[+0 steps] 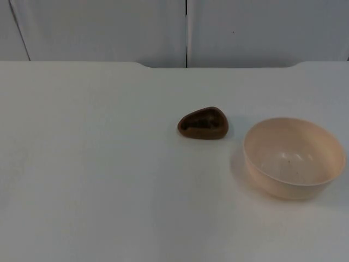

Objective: Pick up the bowl with the left hand and pour the coffee beans from the cup into the bowl with the right hand.

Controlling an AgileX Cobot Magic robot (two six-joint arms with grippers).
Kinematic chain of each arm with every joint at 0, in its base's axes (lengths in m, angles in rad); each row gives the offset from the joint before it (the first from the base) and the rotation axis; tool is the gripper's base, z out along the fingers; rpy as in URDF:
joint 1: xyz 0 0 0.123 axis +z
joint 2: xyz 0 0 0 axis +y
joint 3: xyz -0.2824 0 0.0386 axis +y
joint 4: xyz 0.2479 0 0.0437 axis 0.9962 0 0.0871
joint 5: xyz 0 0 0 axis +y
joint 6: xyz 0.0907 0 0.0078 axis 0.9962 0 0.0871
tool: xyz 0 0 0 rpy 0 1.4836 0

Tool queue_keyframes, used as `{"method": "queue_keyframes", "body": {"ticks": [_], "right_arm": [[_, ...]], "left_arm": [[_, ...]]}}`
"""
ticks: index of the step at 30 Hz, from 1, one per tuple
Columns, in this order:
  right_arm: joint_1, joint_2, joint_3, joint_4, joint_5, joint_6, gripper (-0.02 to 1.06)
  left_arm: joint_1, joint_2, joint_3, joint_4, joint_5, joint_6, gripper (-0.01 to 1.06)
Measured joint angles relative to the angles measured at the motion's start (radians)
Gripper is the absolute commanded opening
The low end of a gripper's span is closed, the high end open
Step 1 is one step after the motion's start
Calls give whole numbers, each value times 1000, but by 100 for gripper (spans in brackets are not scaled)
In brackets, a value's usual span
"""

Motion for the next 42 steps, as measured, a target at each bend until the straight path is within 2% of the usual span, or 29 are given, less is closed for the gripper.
{"method": "queue_keyframes", "body": {"ticks": [10, 20, 30, 34, 42], "right_arm": [[0, 0, 0, 0, 0, 0, 105], [0, 0, 0, 0, 0, 0, 105], [0, 0, 0, 0, 0, 0, 105], [0, 0, 0, 0, 0, 0, 105], [0, 0, 0, 0, 0, 0, 105]], "left_arm": [[0, 37, -14, -28, -8, 23, 105], [0, 42, -83, -58, -8, 33, 105], [0, 140, -116, -116, -2, 45, 105], [-50, 183, -116, -125, -4, 59, 105], [-218, 312, -117, -125, -51, 64, 105]]}}
